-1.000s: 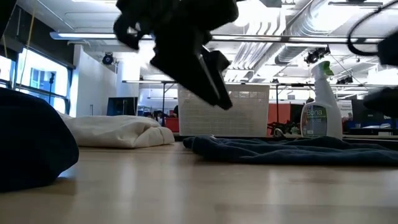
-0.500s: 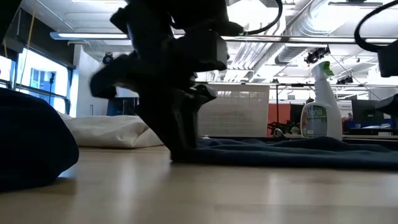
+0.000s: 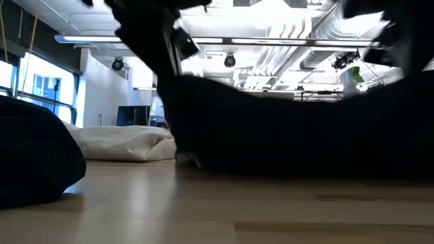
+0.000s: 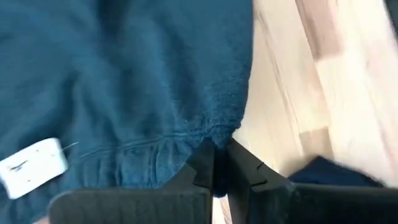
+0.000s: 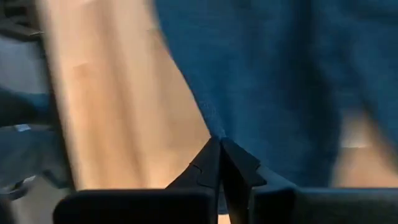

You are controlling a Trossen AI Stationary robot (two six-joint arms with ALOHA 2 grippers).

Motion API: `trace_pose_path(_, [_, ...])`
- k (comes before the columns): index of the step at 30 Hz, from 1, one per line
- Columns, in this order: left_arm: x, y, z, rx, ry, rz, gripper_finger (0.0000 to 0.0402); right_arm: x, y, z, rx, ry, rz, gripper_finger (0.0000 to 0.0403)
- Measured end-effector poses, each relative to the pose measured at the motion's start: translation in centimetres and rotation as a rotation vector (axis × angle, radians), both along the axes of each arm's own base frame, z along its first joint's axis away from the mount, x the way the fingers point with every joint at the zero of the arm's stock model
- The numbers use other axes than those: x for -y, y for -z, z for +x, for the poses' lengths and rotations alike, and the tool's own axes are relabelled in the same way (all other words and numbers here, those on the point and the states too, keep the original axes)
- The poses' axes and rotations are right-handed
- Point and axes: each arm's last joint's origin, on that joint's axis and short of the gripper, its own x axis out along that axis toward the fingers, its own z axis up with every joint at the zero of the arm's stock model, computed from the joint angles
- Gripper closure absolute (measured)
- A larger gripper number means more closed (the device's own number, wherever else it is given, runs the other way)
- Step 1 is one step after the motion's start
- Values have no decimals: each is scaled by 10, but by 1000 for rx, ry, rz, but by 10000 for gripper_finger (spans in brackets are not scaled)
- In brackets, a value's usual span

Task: Fold laundry
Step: Fold the blue shorts

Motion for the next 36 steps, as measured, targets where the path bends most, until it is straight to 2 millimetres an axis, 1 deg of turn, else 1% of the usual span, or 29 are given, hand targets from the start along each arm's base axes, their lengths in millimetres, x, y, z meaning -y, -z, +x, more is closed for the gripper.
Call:
trace_pose_path(2, [-5, -9, -11, 33, -73, -28, 399, 20, -4, 5, -14, 31, -32, 402])
trace_pose_path(4, [-10, -12, -23, 59, -132, -64, 399, 40, -6, 13, 13, 65, -35, 402])
trace_pose_path(7, [-19, -5, -42, 91, -245, -87, 400, 74, -2, 20, 2, 107, -69, 402])
trace_pose_path(10, [-34, 1, -57, 147, -432, -90, 400, 107, -3, 26, 1, 180, -92, 402])
trace_pose_path(12, [-46, 2, -64, 173, -554, -114, 400, 126, -8, 28, 4, 229, -103, 402])
trace_pose_path(15, [-61, 1, -68, 187, -676, -145, 400, 152, -18, 29, 12, 298, -115, 402])
trace_pose_path(19, [-84, -4, -62, 247, -764, -171, 401, 182, -31, 27, 21, 344, -135, 403])
trace_pose_path(21, [-98, -5, -60, 266, -792, -161, 401, 196, -32, 24, 30, 360, -153, 403])
trace_pose_path(24, [-122, -5, -59, 270, -844, -151, 401, 215, -26, 19, 11, 355, -180, 403])
trace_pose_path(26, [-137, -5, -59, 276, -884, -170, 401, 226, -18, 15, -24, 346, -194, 403])
trace_pose_path(28, [-151, -7, -59, 284, -905, -211, 401, 234, -15, 11, -41, 329, -207, 403])
trace_pose_path(30, [-160, -9, -58, 290, -876, -313, 401, 238, -16, 8, -50, 284, -197, 403])
trace_pose_path(32, [-161, -16, -53, 304, -763, -462, 401, 235, -24, 4, -37, 211, -111, 403])
trace_pose_path(34, [-154, -29, -48, 307, -631, -596, 401, 229, -38, 1, 16, 121, 5, 403])
trace_pose_path(36, [-148, -41, -45, 300, -521, -691, 401, 222, -48, -3, 70, 4, 154, 403])
